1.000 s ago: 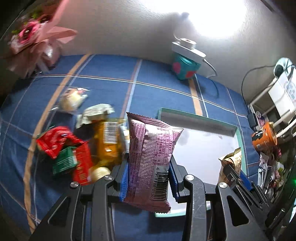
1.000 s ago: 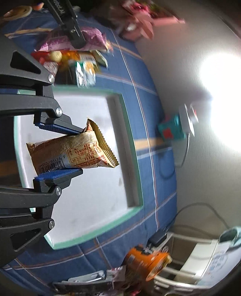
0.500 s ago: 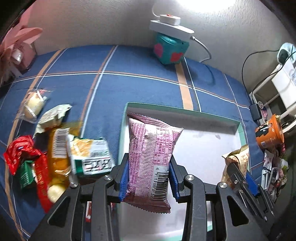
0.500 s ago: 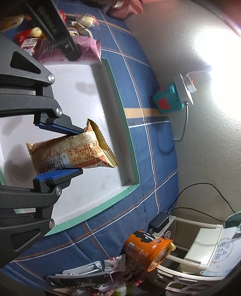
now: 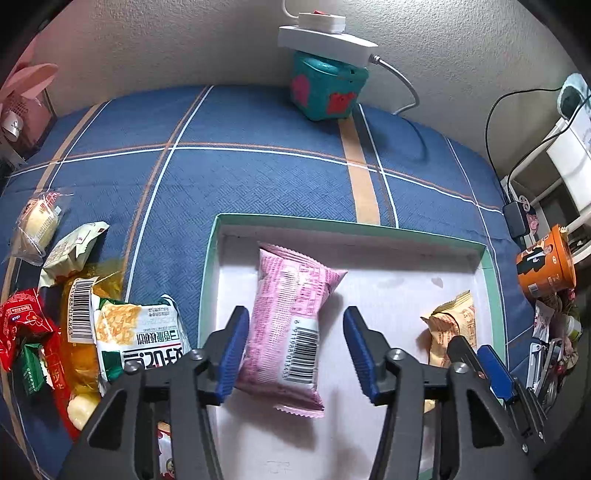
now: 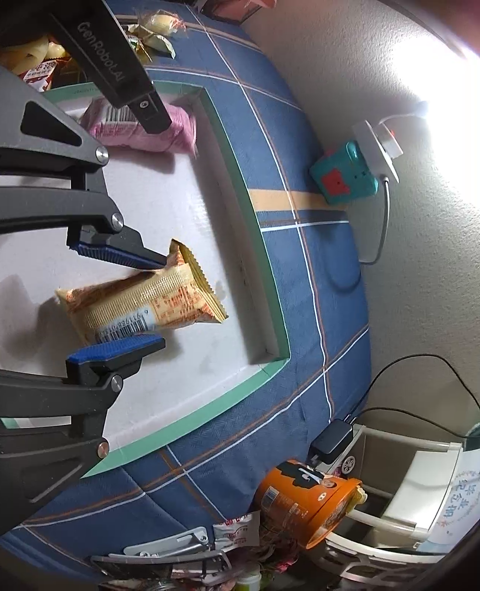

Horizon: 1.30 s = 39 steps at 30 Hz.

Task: Organize snacks
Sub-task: 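Carry both snacks over the white tray and open both grippers to drop them, then move both grippers back toward the snack pile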

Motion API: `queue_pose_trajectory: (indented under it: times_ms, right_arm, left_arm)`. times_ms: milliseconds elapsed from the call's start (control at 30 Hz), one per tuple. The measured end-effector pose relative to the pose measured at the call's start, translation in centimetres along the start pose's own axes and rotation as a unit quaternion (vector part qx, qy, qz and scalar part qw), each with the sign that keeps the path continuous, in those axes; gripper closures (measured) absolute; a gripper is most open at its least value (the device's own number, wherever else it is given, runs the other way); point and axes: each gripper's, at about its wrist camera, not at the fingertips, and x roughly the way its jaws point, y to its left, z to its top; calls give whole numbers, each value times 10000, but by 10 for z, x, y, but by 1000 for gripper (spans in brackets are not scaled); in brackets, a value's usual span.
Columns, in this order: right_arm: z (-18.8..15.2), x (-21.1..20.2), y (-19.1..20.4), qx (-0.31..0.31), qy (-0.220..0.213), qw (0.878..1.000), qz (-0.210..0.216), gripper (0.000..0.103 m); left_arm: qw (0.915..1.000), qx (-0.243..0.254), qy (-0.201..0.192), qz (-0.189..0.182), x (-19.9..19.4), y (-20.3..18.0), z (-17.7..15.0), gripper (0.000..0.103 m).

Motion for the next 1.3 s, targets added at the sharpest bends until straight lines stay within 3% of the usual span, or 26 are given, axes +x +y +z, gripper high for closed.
queue_pose_trajectory:
  times_ms: [133,267,433,600,1100,1300]
  right_arm:
    - [0,-1,0,-4,86,9999,-55,43]
    - [-1,-6,3,-135,121,9998,-76,21]
    - [-5,-10,5,-112,140,9998,-17,0]
    - [-10,-13,6,-72,148,9998,103,0]
    - [-30,-27,19,-177,403,9978,490,0]
    - [-40,-37,34,-362,383,9970,562,0]
  left_arm:
    - [10000,6,5,84,-5,3,-1,42]
    - [9997,-6,-75,217,-14,11,-2,21]
    - [9981,58,-205,582,-24,25,-3,11]
    - [9952,88,-453,860,-33,40,-8,0]
    - [9843,248,-1184,1287,-66,76,-38,0]
    - [9830,163,-1098,1461,-79,88,-50,0]
